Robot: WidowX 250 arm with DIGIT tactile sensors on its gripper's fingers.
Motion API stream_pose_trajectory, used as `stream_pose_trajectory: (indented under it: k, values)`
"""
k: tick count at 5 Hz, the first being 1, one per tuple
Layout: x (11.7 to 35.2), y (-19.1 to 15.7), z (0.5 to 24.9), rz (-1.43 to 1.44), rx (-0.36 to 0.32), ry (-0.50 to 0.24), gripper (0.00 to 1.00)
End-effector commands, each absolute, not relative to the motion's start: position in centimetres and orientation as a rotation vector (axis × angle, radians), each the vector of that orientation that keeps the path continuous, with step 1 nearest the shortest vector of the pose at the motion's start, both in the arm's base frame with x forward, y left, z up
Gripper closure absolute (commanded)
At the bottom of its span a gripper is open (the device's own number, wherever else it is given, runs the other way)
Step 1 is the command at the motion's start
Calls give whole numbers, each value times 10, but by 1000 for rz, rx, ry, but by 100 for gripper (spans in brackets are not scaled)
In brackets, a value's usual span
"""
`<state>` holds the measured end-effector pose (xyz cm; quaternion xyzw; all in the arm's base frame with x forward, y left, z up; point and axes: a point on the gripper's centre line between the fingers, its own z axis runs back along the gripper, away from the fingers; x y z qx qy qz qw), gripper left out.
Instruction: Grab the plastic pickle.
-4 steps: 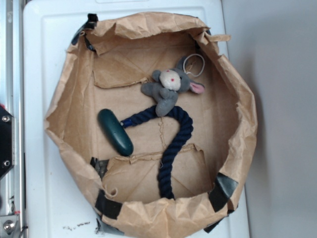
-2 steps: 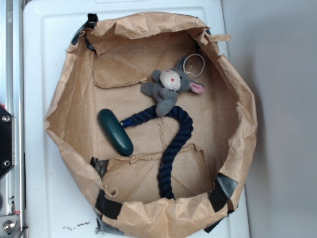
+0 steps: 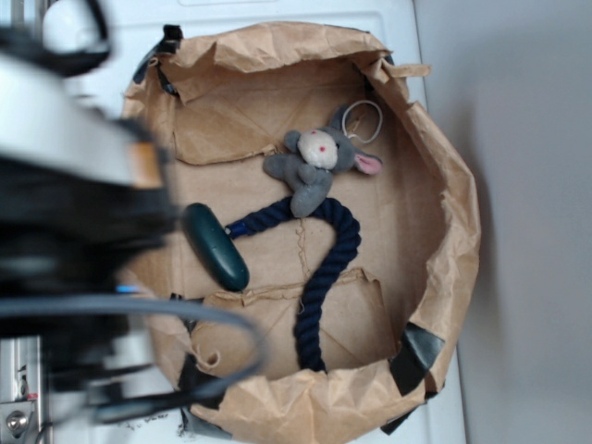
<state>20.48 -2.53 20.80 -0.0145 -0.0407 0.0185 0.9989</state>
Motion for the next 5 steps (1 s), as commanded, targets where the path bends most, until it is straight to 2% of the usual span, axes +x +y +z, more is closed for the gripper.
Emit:
stream_pose_trajectory:
  k: [1,3,4,5]
  values:
    - [230,-28,207,-180,-115,-101,0]
    - [230,-28,207,-180,-115,-101,0]
    - [246,-18,179,-341,-140,-62,0]
    - [245,-10,169,-429,-119,-119,0]
